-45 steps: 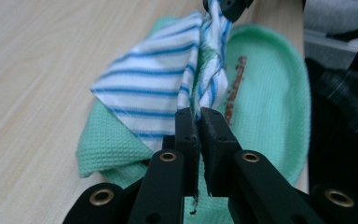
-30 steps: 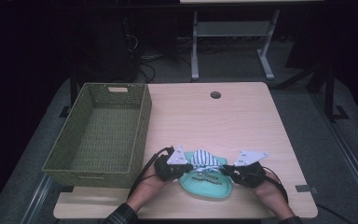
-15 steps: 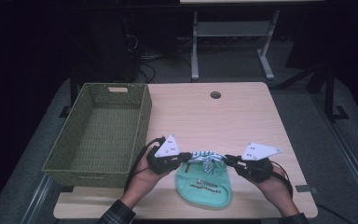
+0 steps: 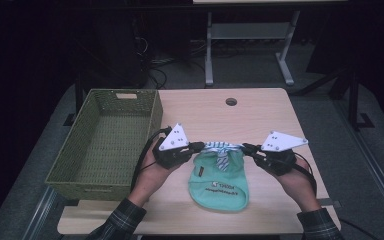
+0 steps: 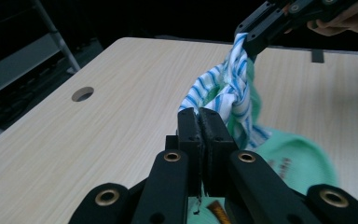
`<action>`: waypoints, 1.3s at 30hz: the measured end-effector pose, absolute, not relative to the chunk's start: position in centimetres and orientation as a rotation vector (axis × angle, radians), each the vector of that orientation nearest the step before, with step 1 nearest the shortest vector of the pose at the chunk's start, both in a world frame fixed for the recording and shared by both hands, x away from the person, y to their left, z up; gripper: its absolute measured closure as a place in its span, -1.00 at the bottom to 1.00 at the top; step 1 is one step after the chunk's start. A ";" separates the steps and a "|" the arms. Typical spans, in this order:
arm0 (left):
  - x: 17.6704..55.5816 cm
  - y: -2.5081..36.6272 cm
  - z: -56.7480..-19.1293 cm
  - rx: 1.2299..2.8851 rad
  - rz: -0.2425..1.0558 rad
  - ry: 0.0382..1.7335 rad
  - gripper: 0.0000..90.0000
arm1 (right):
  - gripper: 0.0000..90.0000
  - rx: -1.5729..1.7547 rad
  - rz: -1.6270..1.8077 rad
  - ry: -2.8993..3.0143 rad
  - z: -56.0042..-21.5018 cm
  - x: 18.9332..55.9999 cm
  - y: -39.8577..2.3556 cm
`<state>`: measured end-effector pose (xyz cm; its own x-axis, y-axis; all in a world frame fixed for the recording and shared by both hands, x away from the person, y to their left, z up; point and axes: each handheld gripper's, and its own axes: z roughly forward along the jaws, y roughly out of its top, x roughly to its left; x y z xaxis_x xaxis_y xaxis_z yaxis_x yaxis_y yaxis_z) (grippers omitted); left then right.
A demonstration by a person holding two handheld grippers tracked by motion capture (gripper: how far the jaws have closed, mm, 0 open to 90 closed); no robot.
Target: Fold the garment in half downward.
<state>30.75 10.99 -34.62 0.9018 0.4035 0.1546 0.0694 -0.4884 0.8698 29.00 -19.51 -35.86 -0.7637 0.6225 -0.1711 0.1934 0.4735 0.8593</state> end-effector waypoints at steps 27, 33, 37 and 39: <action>25.4 10.4 -42.9 2.281 0.115 0.303 0.92 | 0.75 0.742 1.250 2.546 -44.2 23.1 -20.0; 25.5 10.9 -43.2 2.262 0.097 0.345 0.51 | 0.47 0.734 1.273 2.603 -44.6 22.9 -20.0; 25.6 11.3 -42.3 2.225 0.108 0.361 0.41 | 0.39 0.729 1.311 2.579 -43.7 22.8 -20.4; 25.9 11.4 -42.0 2.210 0.113 0.365 0.46 | 0.44 0.734 1.325 2.561 -43.3 22.9 -20.6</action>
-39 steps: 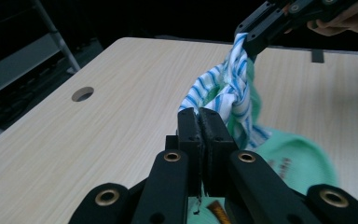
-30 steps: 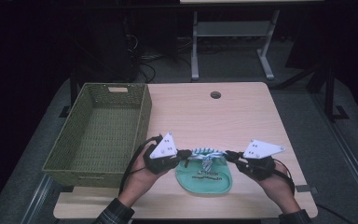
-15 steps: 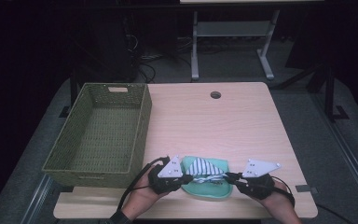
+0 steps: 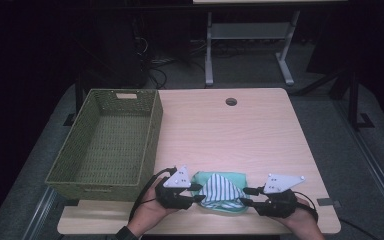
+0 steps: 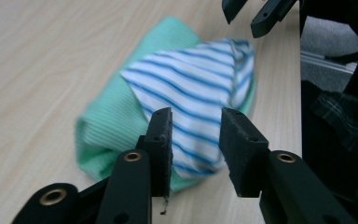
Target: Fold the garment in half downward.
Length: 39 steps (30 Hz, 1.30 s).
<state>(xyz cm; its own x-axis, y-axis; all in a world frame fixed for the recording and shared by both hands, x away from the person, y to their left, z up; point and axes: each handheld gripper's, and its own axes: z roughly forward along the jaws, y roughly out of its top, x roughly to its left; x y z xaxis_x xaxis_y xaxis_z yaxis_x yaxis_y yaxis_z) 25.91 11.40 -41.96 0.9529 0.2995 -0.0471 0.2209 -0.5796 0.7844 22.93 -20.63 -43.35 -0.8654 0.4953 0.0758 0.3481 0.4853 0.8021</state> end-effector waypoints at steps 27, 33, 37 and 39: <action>32.0 8.1 -46.1 2.364 0.135 0.552 0.99 | 0.99 0.768 1.176 2.699 -47.1 25.0 -19.0; 31.7 8.2 -45.6 2.343 0.143 0.548 0.98 | 0.99 0.769 1.179 2.691 -46.9 25.0 -18.9; 31.2 8.5 -44.2 2.294 0.145 0.551 0.98 | 0.99 0.777 1.220 2.654 -46.1 25.4 -19.1; 30.7 8.7 -43.4 2.269 0.141 0.547 0.98 | 0.99 0.786 1.236 2.620 -45.7 25.7 -19.3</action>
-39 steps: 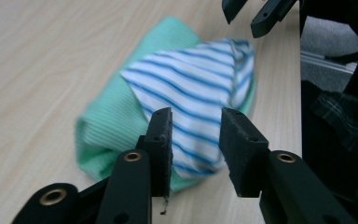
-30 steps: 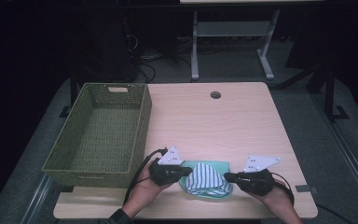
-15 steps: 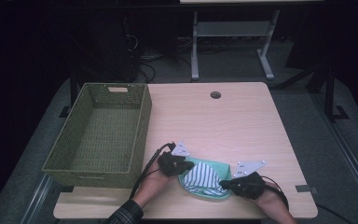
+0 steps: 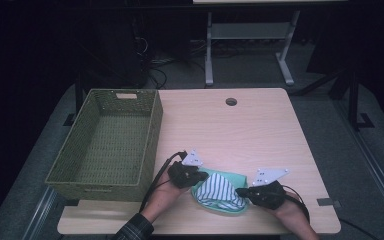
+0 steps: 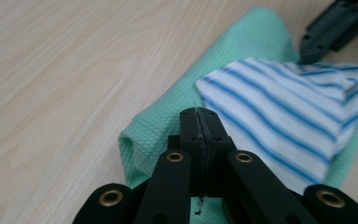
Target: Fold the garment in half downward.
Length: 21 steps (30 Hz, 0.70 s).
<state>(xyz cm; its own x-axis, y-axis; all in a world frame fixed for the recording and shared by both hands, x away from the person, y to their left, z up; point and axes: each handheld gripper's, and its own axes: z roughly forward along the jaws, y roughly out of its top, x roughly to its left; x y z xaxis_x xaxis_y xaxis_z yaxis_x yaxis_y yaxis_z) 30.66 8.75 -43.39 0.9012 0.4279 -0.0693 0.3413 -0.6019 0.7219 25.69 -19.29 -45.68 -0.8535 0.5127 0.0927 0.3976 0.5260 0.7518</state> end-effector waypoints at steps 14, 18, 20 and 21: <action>27.6 8.1 -44.9 2.356 0.024 0.481 0.91 | 0.99 0.897 1.172 2.557 -46.3 29.3 -19.1; 27.9 7.8 -45.5 2.385 0.034 0.482 0.91 | 0.99 0.904 1.175 2.548 -46.2 29.3 -19.2; 27.7 7.8 -45.4 2.378 0.041 0.480 0.91 | 0.99 0.904 1.196 2.528 -46.0 29.2 -19.4; 27.6 7.9 -45.2 2.374 0.043 0.479 0.90 | 0.99 0.906 1.217 2.514 -45.8 29.3 -19.5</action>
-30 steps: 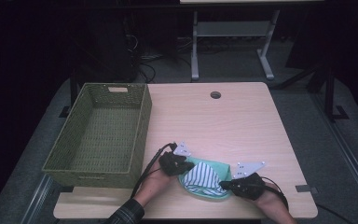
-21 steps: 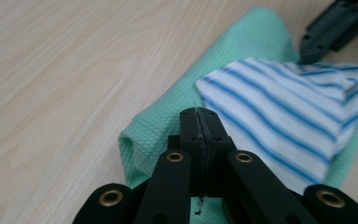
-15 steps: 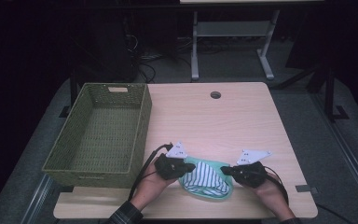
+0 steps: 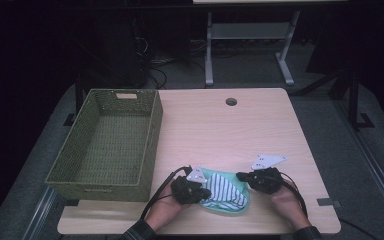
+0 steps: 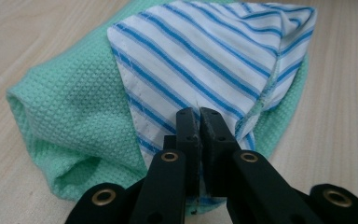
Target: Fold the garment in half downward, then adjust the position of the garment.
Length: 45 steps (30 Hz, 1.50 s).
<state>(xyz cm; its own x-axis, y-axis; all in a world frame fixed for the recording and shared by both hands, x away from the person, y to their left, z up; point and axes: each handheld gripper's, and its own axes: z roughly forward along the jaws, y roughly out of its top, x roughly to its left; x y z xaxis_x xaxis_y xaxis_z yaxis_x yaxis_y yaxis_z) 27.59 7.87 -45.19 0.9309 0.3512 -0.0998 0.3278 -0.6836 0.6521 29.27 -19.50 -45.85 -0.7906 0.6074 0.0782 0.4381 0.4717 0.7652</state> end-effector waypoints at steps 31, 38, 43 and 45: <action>24.4 6.1 -46.4 2.353 -0.098 0.393 0.98 | 0.99 0.920 1.158 2.607 -47.3 33.4 -17.6; 25.2 6.7 -46.2 2.362 -0.057 0.401 0.98 | 0.99 0.933 1.162 2.614 -47.4 33.0 -18.1; 25.9 7.2 -46.1 2.365 -0.032 0.429 0.98 | 0.99 0.951 1.156 2.620 -47.2 32.6 -18.6; 26.2 7.4 -46.1 2.363 -0.018 0.439 0.98 | 0.99 0.952 1.160 2.620 -47.2 32.5 -18.8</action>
<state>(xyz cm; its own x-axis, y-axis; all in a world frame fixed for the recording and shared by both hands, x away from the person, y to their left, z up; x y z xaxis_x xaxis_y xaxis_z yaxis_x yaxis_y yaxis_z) 26.15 7.43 -46.12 0.9419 0.3073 -0.1357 0.3173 -0.6817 0.6593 32.45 -18.75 -47.16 -0.7944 0.5921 0.1354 0.4983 0.5079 0.7027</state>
